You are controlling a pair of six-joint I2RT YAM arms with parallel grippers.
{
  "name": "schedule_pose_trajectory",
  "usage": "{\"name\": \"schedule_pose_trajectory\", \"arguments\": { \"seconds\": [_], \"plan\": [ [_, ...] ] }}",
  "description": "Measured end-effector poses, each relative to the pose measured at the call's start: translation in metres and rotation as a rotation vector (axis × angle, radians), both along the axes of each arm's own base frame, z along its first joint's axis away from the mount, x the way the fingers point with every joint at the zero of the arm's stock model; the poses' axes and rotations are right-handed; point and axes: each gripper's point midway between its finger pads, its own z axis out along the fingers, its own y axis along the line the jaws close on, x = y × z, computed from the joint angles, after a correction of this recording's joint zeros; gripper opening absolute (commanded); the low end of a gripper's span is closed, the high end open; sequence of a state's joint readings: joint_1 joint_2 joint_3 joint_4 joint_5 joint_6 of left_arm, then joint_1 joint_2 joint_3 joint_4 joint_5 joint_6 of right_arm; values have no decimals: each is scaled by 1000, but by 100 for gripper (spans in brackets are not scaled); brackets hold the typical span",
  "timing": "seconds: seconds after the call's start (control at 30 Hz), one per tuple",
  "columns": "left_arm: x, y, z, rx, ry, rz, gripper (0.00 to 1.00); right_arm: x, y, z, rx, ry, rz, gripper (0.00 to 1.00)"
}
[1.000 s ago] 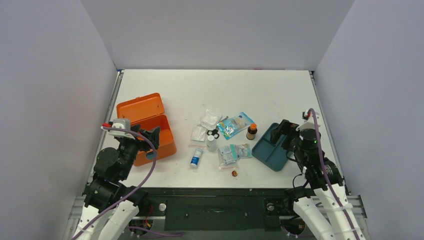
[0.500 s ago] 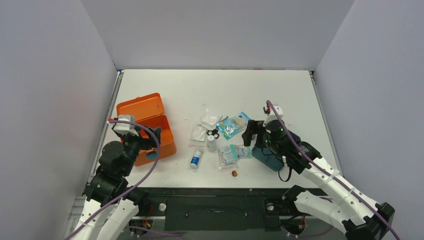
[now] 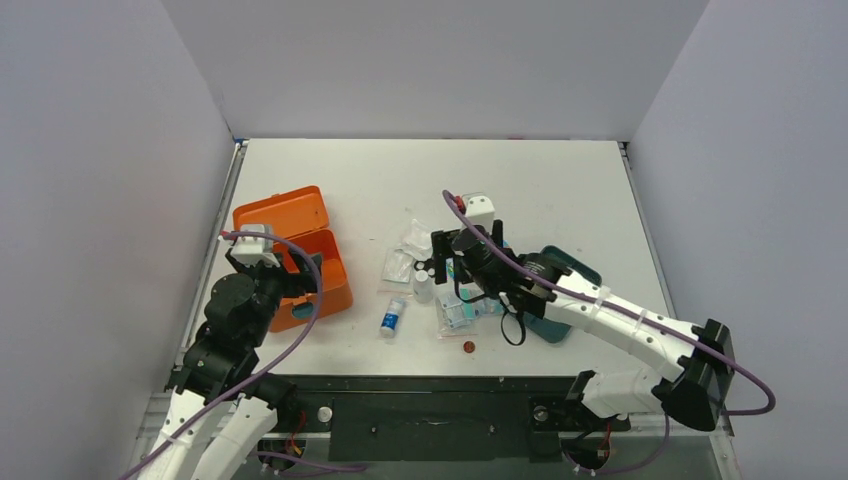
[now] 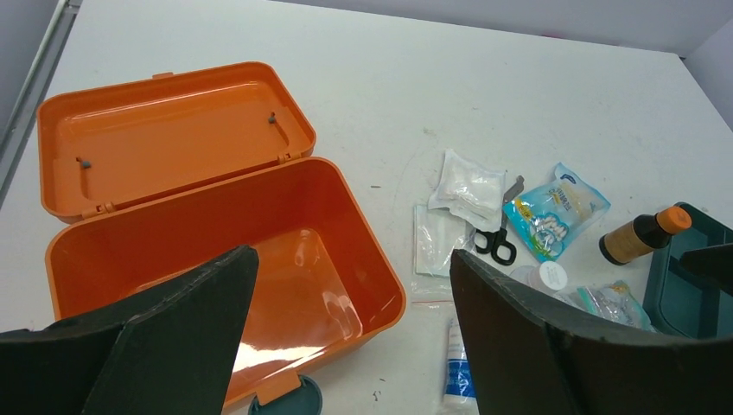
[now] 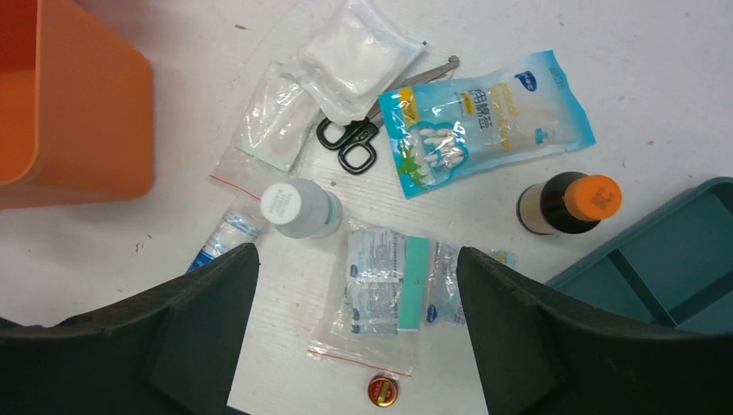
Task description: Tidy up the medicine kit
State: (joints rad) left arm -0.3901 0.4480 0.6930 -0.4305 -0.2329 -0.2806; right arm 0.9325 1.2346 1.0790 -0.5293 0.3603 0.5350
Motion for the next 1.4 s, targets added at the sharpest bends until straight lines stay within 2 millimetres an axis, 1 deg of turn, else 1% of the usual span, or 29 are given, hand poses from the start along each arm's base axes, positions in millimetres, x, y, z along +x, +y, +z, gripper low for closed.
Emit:
{"name": "schedule_pose_trajectory", "arguments": {
  "seconds": [0.27,0.4,0.63,0.77,0.87,1.03,1.1,1.4],
  "plan": [
    [3,2,-4,10,27,19,80,3,45,-17,-82,22,48,73],
    [4,4,-7,16,38,32,80,7,60,-32,-120,47,57,68],
    [5,6,-11,18,57,45,80,11,71,-60,-171,97,44,64],
    [5,7,-12,17,59,51,79,12,75,-70,-186,112,39,62],
    [5,9,-11,15,59,59,80,13,78,-76,-192,121,35,58],
    [5,9,-11,12,59,61,79,14,79,-87,-215,138,31,54],
    [5,9,-11,12,60,61,79,14,80,-91,-220,143,30,52],
    [4,9,-11,12,60,61,79,13,80,-97,-225,155,21,49]
  ]
}}
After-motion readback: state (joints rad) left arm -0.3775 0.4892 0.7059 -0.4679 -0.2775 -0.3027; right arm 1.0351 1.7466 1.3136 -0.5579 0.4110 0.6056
